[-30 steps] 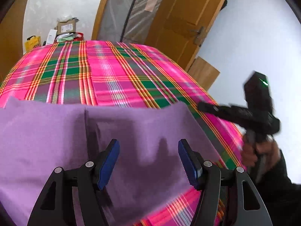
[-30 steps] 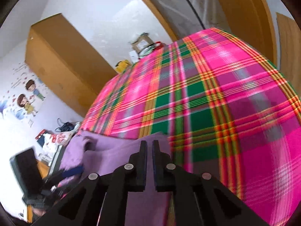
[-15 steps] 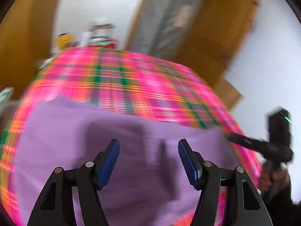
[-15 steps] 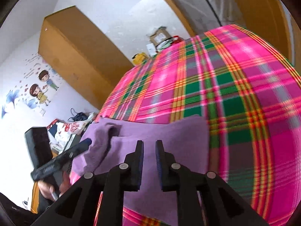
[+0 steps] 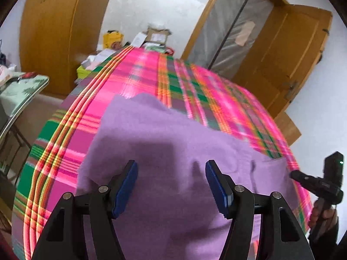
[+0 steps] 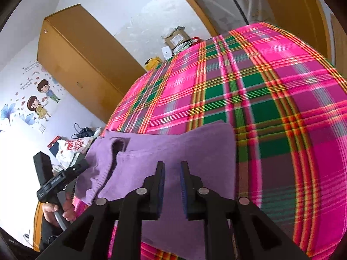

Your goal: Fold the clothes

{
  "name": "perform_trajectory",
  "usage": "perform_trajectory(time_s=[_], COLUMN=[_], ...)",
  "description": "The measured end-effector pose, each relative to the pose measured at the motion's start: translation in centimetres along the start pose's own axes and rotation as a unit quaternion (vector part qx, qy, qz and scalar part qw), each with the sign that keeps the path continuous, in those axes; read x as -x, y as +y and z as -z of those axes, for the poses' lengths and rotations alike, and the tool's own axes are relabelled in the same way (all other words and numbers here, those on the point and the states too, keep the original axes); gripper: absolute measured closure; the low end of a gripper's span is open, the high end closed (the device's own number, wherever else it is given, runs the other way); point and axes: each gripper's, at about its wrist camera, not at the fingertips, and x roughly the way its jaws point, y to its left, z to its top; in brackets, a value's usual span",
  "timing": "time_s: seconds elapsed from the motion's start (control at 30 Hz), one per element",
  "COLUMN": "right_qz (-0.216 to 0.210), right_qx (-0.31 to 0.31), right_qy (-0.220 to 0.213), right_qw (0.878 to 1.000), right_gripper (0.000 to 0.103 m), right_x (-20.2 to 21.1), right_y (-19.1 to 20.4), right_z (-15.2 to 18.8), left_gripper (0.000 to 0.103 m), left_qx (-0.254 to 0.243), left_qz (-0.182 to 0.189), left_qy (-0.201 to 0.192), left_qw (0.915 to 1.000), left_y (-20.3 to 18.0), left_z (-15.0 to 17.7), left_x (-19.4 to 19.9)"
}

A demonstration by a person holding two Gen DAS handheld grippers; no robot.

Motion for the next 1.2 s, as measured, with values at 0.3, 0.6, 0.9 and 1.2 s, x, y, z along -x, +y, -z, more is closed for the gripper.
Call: perform_trajectory(time_s=[0.3,0.6,0.9,1.2], right_qz=[0.021,0.021,0.031,0.026], right_qx=[0.01,-0.009,-0.017,-0.043], right_qy=[0.009,0.004,-0.013,0.005], right_qw=[1.0,1.0,0.999,0.999], right_gripper=[0.074,0.075,0.078,0.076], right_x=[0.1,0.3,2.8,3.0], right_y=[-0.4,-1.5,-2.5,-4.3], right_z=[0.6,0.7,1.0,2.2], left_gripper=[0.036,0.036,0.036,0.036], left_qx=[-0.036,-0.024,-0.037,-0.065], left_qz=[-0.012,-0.027,-0.014,-0.013], left_qy=[-0.003,0.027,0.014,0.002], left_qw=[0.9993,0.999,0.9991,0.9978], left_y=[-2.5,-1.5,-2.7,-4.2], left_z=[-1.6,-2.7,-0.4,1.2], left_x=[0.0,-3.8,-0.5,1.1])
